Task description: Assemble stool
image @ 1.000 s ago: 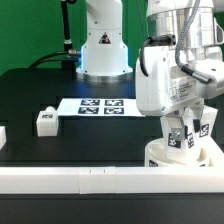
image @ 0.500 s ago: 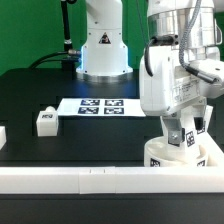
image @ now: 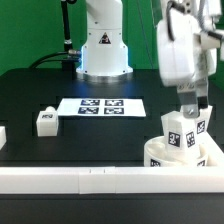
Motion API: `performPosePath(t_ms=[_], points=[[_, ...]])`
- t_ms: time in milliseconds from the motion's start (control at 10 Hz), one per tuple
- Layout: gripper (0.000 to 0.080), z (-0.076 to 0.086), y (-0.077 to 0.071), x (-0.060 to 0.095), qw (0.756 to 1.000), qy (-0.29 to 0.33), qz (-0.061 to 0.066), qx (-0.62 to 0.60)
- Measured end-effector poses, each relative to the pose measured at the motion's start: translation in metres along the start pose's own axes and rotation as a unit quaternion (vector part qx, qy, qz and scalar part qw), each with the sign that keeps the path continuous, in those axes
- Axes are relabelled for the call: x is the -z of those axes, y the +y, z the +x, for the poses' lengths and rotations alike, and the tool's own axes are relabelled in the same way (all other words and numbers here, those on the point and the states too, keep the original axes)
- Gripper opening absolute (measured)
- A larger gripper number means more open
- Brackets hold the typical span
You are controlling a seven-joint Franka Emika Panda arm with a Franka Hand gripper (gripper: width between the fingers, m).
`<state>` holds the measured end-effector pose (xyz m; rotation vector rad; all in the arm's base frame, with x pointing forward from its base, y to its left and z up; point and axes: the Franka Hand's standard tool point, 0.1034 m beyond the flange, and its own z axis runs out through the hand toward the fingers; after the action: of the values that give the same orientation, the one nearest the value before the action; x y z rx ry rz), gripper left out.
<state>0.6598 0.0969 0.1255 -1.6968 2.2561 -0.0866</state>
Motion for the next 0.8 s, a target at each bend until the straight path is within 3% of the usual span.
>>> performPosePath(t_ms=[400,500,600,700,800], points=[[0.0649,0.0,0.001,-0.001,0.988,0.007,-0.008,0.151],[0.0649,-0.004,-0.001,0.001,0.967,0.007,-0.037,0.253],[0.0649,-0.001,-0.009,0.003,0.942,0.006,-0.028,0.334],[0.0649,-0.003,-0.005,0.001,0.915,0.003,-0.042,0.402],[0.0649,-0.014,0.003,0.0,0.884,0.0,-0.068,0.462]])
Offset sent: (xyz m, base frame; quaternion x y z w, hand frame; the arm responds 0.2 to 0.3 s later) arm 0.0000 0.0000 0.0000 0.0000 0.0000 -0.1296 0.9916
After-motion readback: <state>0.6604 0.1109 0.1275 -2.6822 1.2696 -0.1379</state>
